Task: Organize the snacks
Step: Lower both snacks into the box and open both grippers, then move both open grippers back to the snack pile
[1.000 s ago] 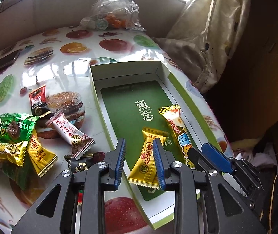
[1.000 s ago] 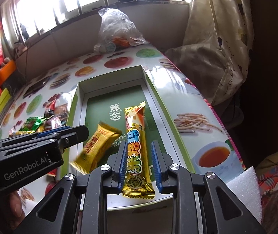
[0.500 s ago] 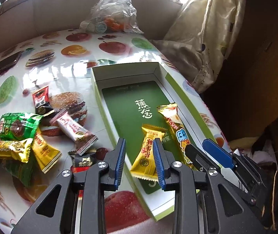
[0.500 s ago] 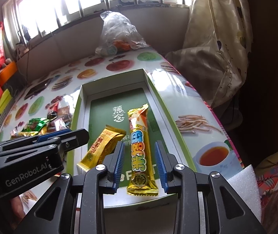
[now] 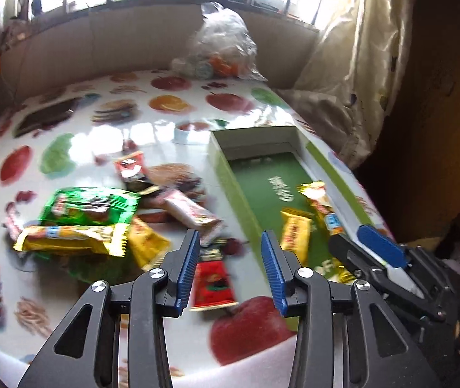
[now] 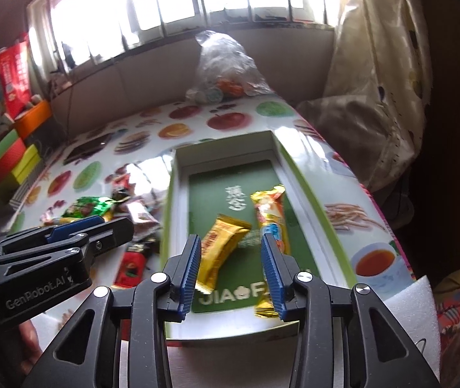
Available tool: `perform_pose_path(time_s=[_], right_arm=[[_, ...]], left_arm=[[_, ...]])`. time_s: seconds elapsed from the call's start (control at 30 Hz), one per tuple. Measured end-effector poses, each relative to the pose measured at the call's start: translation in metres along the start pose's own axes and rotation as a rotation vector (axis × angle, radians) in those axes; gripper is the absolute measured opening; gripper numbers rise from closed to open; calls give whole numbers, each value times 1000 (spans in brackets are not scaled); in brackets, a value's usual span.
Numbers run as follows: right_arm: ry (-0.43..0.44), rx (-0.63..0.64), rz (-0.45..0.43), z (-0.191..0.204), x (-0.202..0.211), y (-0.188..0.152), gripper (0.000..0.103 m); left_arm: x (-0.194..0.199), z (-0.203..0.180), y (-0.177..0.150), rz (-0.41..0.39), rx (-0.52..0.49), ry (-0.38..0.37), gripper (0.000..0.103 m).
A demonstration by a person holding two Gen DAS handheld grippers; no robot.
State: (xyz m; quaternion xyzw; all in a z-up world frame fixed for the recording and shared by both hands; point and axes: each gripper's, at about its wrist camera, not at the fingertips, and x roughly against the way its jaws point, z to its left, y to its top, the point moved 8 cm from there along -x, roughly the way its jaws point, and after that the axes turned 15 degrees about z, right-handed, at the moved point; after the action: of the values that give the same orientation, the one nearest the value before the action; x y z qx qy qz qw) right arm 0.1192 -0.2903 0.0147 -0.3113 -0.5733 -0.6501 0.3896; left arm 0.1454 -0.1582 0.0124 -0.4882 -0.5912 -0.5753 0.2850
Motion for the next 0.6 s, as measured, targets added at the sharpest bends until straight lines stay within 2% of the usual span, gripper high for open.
perform_pose_path(time_s=[0.3,0.6], right_arm=[[57,79,-5,37,0,1,40],[92,150,32,70,-12,-1,40]], left_arm=[[10,53,-8,-16,97,18,41],[19,111,-17,-35,204,27,41]])
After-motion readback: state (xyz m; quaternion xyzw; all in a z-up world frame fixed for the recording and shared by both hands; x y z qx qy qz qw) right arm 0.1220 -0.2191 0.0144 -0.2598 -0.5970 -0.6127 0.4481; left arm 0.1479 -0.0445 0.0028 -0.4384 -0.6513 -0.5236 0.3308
